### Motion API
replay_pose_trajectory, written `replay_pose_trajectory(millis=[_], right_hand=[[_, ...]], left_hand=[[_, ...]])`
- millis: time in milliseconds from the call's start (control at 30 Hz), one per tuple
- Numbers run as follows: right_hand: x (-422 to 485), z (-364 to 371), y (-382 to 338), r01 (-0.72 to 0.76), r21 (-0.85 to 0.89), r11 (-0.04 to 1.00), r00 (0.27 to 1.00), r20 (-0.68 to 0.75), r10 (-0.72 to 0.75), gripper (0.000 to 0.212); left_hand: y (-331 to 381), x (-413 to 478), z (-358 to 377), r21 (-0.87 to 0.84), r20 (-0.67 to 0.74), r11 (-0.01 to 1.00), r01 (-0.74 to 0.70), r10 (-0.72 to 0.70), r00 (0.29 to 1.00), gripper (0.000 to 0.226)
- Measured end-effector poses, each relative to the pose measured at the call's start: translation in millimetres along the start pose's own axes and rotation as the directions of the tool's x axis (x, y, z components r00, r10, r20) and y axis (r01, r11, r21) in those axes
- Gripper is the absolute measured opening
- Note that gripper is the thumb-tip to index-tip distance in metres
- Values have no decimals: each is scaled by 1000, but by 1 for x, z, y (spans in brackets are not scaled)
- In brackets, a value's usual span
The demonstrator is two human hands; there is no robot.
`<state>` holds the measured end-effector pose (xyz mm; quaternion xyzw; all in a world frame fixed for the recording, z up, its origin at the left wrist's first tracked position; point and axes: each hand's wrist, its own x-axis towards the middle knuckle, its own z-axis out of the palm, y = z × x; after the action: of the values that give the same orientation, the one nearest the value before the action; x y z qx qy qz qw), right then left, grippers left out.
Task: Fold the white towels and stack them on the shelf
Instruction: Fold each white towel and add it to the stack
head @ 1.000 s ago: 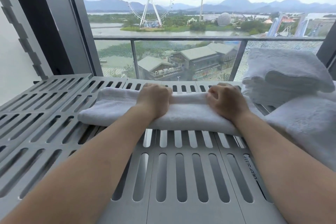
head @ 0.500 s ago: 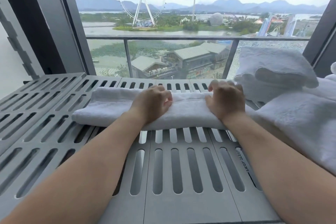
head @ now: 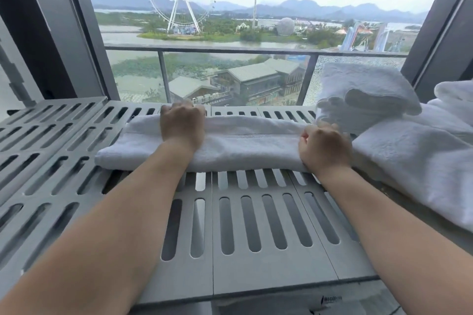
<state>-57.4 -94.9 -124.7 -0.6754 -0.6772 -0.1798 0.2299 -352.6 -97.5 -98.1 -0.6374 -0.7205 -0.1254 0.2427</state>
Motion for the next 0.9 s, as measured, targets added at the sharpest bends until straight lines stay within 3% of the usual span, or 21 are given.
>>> replay_pose_trajectory(millis=[133, 200, 267, 333, 433, 500, 600, 733, 900], right_hand=[[-5, -3, 10, -179, -55, 982, 961, 204, 187, 41], [-4, -5, 12, -260, -66, 963, 914, 304, 268, 54], [0, -4, 12, -266, -63, 962, 906, 323, 272, 54], [1, -4, 10, -255, -31, 967, 916, 312, 251, 51], [4, -7, 12, -284, 99, 954, 921, 304, 242, 54], [12, -13, 17, -338, 194, 921, 900, 353, 256, 62], [29, -24, 21, -405, 122, 906, 826, 472, 306, 74], [42, -28, 26, -397, 7, 918, 744, 589, 317, 80], [50, -32, 31, -375, 18, 927, 715, 642, 277, 86]], left_hand=[[-8, -4, 2, 23, 74, 986, 168, -169, 983, 33], [-8, -5, 0, 2, 40, 987, 163, -163, 986, 30], [-2, -6, 2, -110, 9, 993, 39, -38, 999, 23], [8, -7, 1, -347, 5, 929, -128, 139, 990, 19], [21, -10, -1, -570, 207, 807, -152, 321, 924, 41], [25, -12, 3, -497, 338, 849, -178, 379, 862, 73], [28, -13, 7, -379, 409, 896, -232, 387, 826, 103], [30, -12, 12, -345, 424, 908, -238, 377, 824, 110], [32, -12, 14, -322, 441, 920, -223, 354, 825, 110]])
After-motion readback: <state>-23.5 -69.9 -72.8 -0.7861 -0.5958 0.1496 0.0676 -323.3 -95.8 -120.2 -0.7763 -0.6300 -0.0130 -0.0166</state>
